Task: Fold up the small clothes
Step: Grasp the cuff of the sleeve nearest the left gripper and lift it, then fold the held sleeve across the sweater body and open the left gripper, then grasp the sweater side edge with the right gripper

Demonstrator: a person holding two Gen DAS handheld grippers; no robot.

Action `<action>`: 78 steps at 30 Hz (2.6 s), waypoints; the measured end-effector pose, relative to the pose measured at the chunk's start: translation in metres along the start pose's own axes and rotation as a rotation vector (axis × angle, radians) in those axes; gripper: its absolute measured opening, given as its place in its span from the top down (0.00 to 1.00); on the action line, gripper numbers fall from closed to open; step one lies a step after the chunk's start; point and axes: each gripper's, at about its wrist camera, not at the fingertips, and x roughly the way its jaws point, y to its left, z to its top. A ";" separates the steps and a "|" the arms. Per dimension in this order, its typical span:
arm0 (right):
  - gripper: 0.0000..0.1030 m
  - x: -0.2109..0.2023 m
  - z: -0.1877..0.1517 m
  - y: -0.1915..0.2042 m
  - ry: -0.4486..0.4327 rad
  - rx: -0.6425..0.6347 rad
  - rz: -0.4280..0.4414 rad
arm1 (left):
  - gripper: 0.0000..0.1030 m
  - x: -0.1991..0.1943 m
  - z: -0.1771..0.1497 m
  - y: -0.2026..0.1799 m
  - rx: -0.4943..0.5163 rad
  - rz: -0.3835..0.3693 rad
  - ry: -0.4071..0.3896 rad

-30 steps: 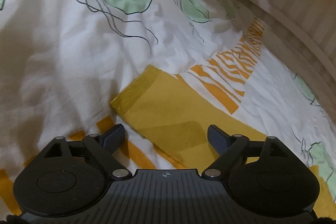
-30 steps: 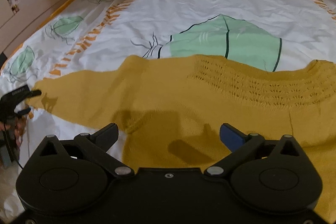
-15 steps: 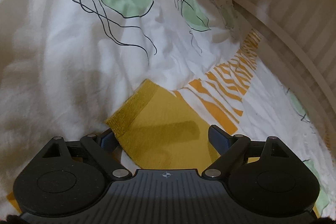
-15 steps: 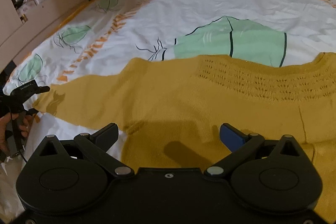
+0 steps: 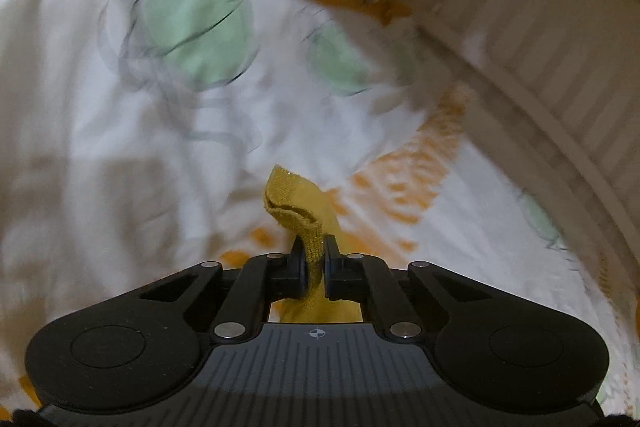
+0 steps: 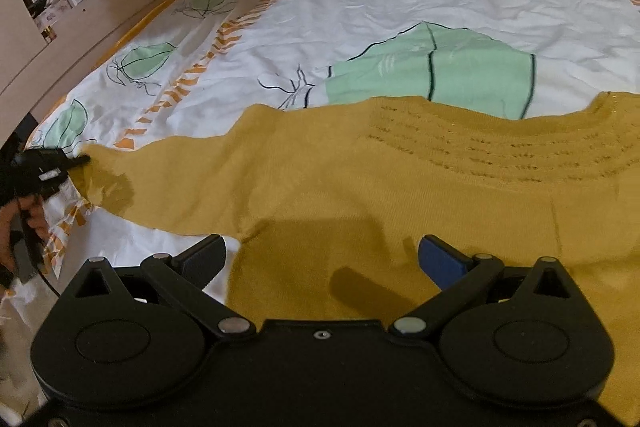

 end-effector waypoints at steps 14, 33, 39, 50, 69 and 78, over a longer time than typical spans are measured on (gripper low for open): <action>0.00 -0.082 -0.008 -0.074 -0.018 0.022 -0.095 | 0.93 -0.062 -0.036 -0.190 0.187 -0.268 0.046; 0.00 -0.123 -0.022 -0.166 -0.031 0.075 -0.159 | 0.93 -0.037 -0.232 -0.377 0.509 -0.448 0.302; 0.00 -0.120 -0.018 -0.177 -0.026 0.098 -0.185 | 0.76 -0.044 -0.250 -0.399 0.566 -0.517 0.354; 0.00 -0.111 -0.025 -0.170 -0.018 0.058 -0.178 | 0.64 -0.067 -0.244 -0.354 0.679 -0.299 0.340; 0.00 -0.100 -0.020 -0.161 -0.121 0.033 -0.147 | 0.47 -0.052 -0.269 -0.267 0.620 -0.170 0.379; 0.19 -0.060 0.013 -0.158 -0.108 0.048 -0.056 | 0.38 -0.055 -0.280 -0.270 0.632 -0.140 0.343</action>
